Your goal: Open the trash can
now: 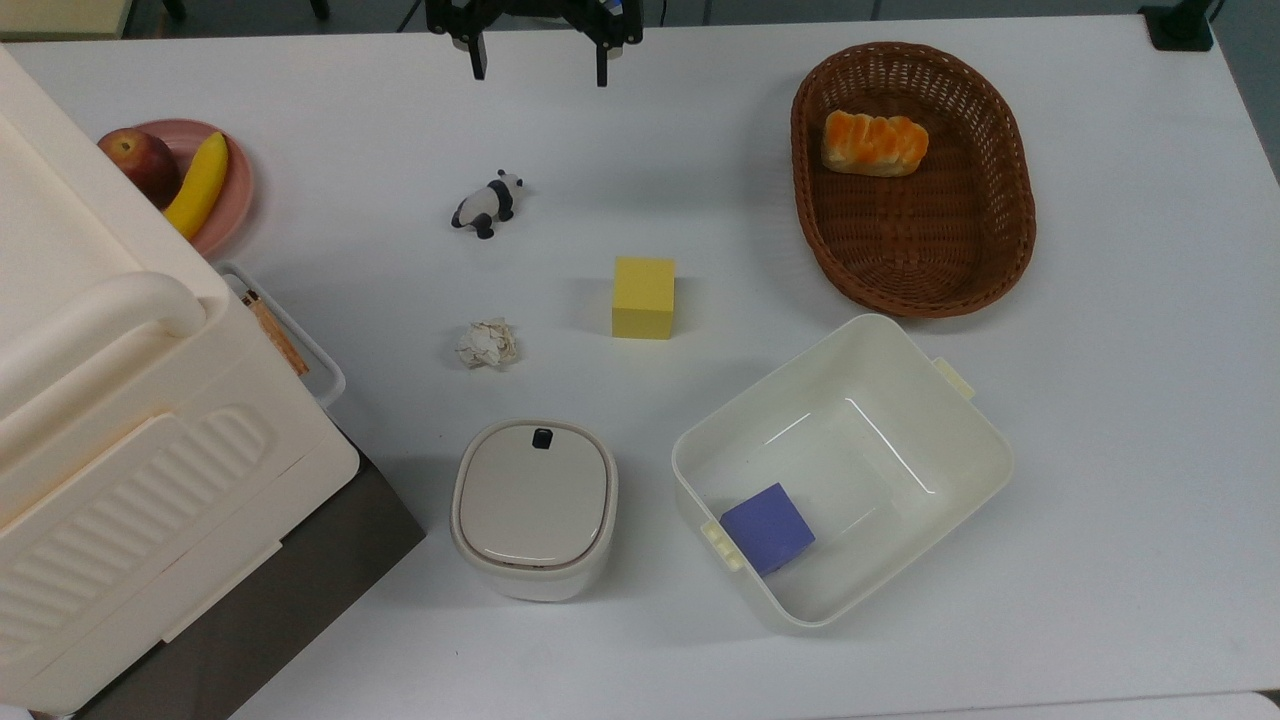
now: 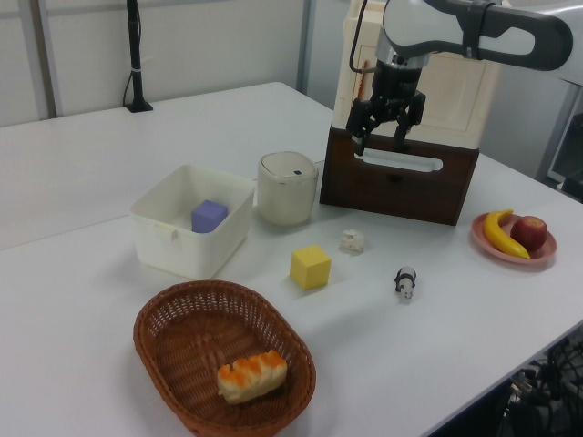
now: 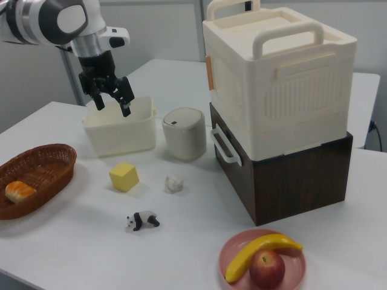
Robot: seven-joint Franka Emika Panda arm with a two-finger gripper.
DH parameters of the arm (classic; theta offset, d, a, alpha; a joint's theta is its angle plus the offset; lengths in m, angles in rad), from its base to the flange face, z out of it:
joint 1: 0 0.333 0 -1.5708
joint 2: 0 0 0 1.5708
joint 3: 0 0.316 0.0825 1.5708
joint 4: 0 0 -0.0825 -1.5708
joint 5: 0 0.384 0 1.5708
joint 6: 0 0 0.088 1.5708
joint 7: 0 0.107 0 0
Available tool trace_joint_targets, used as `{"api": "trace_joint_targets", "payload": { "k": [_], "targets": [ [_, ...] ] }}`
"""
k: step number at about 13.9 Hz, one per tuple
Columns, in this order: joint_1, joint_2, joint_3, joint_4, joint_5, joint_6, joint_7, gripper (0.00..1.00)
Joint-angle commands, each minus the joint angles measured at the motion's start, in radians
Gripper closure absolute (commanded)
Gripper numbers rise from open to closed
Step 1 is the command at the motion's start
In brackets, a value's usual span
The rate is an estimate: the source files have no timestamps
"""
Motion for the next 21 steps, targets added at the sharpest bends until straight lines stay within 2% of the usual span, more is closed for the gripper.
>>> {"api": "trace_joint_targets", "payload": {
  "k": [1, 9, 11, 12, 13, 14, 16, 19, 21],
  "targets": [
    [0.008, -0.029, -0.015, -0.03, 0.018, -0.039, -0.098, 0.0],
    [0.012, -0.025, -0.013, -0.031, 0.02, -0.018, -0.107, 0.0],
    [0.01, -0.01, -0.017, -0.028, 0.023, 0.053, -0.095, 0.0],
    [0.01, -0.008, -0.017, -0.03, 0.023, 0.061, -0.093, 0.21],
    [0.009, -0.009, -0.017, -0.03, 0.025, 0.065, -0.099, 0.76],
    [0.01, -0.006, -0.017, -0.03, 0.034, 0.103, -0.111, 1.0],
    [0.013, 0.01, -0.015, -0.03, 0.026, 0.206, -0.075, 1.0],
    [0.013, 0.053, -0.015, -0.03, 0.023, 0.399, 0.075, 1.0],
    [0.012, 0.102, -0.015, -0.02, 0.025, 0.487, 0.094, 1.0]
  ]
}}
